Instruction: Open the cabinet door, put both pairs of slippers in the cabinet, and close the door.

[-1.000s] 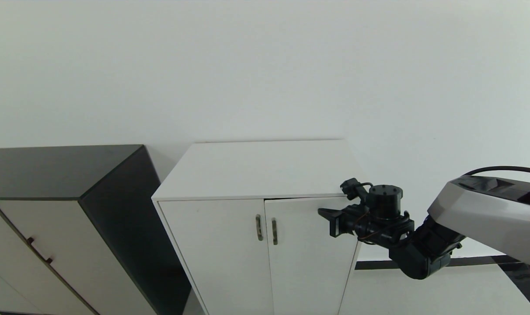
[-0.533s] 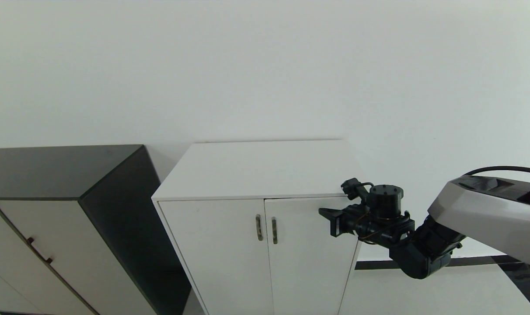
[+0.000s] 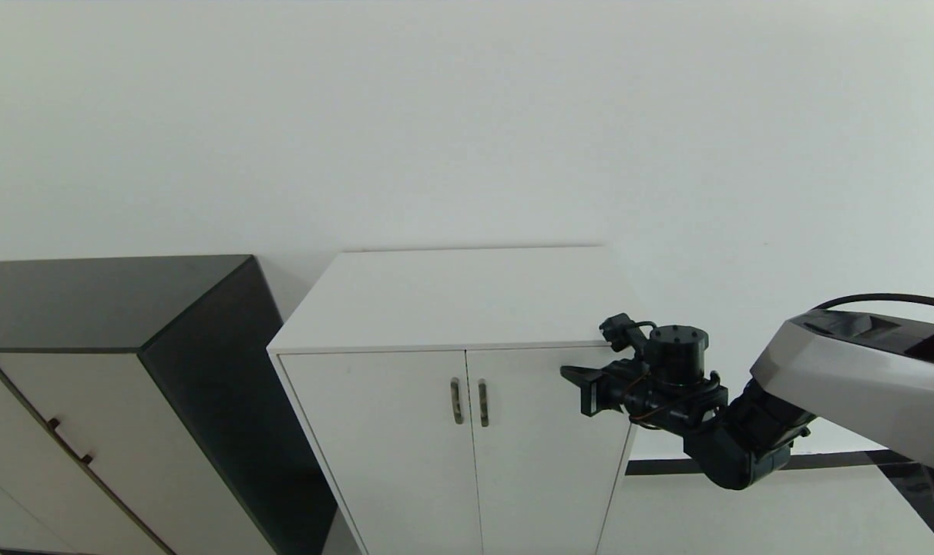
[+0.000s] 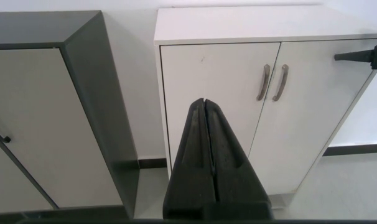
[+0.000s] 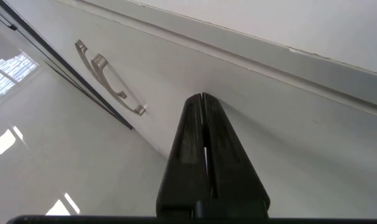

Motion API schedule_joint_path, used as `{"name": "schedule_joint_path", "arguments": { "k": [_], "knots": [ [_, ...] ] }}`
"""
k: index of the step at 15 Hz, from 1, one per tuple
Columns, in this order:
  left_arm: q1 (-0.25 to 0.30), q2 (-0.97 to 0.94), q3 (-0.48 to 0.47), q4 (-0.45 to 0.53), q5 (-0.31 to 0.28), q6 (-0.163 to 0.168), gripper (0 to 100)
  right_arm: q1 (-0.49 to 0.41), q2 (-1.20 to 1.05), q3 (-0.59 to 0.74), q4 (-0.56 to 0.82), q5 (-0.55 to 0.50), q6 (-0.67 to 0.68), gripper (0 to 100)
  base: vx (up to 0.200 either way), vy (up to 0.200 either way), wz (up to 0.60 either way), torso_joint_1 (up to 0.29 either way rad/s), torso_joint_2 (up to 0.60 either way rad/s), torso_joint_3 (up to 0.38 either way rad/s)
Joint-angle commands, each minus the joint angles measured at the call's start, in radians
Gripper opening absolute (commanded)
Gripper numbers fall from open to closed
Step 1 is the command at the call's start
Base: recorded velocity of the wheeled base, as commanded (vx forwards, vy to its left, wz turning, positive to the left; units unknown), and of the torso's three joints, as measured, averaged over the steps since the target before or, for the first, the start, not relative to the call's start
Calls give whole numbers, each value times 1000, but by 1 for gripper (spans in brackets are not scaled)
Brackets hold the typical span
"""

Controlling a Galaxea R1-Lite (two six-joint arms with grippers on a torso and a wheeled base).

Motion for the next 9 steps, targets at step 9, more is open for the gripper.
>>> {"name": "schedule_joint_path", "arguments": {
  "k": [9],
  "knots": [
    [0, 2, 0, -1, 0, 0, 0, -5, 7, -9, 1, 1, 0, 0, 0, 0, 0, 0, 0, 0]
  ]
}}
